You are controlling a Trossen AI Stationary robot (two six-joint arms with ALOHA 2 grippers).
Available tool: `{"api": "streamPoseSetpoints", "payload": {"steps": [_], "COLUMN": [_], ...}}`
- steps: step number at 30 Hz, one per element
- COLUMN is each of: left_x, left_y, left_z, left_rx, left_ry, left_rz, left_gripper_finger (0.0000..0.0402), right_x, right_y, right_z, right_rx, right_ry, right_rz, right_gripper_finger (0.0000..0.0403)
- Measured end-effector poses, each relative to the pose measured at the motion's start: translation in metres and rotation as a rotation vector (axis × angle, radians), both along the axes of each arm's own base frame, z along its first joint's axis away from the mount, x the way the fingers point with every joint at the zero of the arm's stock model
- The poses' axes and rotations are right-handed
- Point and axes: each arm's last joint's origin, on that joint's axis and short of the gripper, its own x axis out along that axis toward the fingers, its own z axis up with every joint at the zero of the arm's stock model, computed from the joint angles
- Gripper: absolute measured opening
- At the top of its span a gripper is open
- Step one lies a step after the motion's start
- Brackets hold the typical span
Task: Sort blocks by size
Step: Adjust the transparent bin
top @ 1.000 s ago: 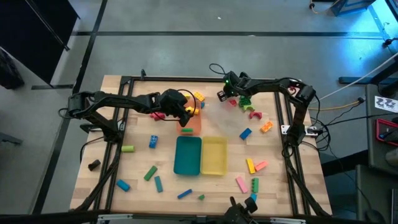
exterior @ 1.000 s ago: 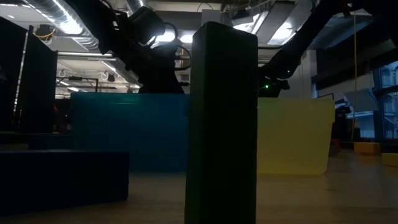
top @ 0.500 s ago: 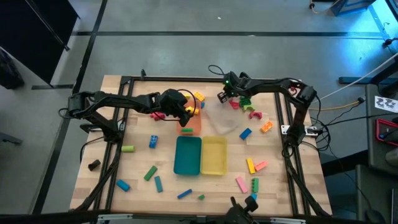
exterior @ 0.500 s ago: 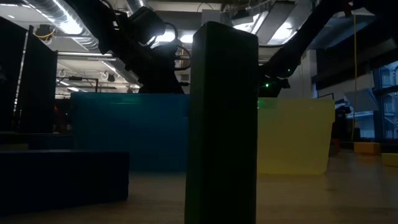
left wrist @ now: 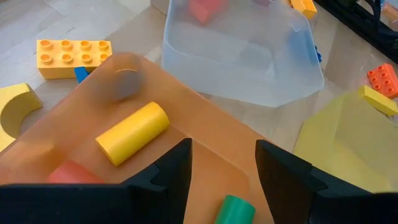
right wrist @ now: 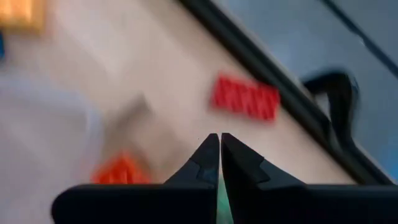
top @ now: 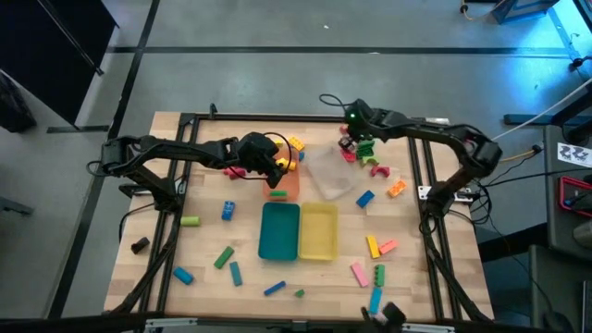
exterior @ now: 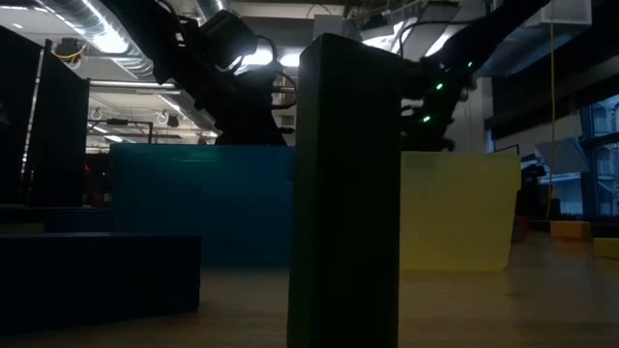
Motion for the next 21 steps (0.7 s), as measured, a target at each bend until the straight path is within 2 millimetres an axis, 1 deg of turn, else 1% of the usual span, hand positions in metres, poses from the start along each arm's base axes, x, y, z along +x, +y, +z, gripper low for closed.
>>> {"api": "streamPoseSetpoints", "payload": {"steps": [3,7,11,17,21], "left_x": [0.000,0.000,0.000,0.000,0.000], "left_y": [0.000,0.000,0.000,0.000,0.000], "left_z": [0.000,0.000,0.001,0.001,0.001], "left_rx": [0.000,0.003,0.005,0.008,0.008], "left_ry": [0.000,0.000,-0.004,-0.004,-0.004], "left_rz": [0.000,-0.002,-0.002,-0.004,-0.005], "left_gripper_finger": [0.0162,0.0162,0.0162,0.0162,0.0162], "right_x": [-0.016,-0.026,-0.018,-0.005,0.000], "right_y": [0.013,0.033,0.051,0.076,0.090], "right_z": [0.010,0.015,0.015,0.015,0.013], "right_rx": [0.063,0.132,0.152,0.172,0.191], "right_ry": [0.084,0.180,0.210,0.204,0.215], "right_rz": [0.002,0.037,0.110,0.223,0.248], "right_gripper_finger": [0.0021,0.0021,0.0021,0.0021,0.0021]}}
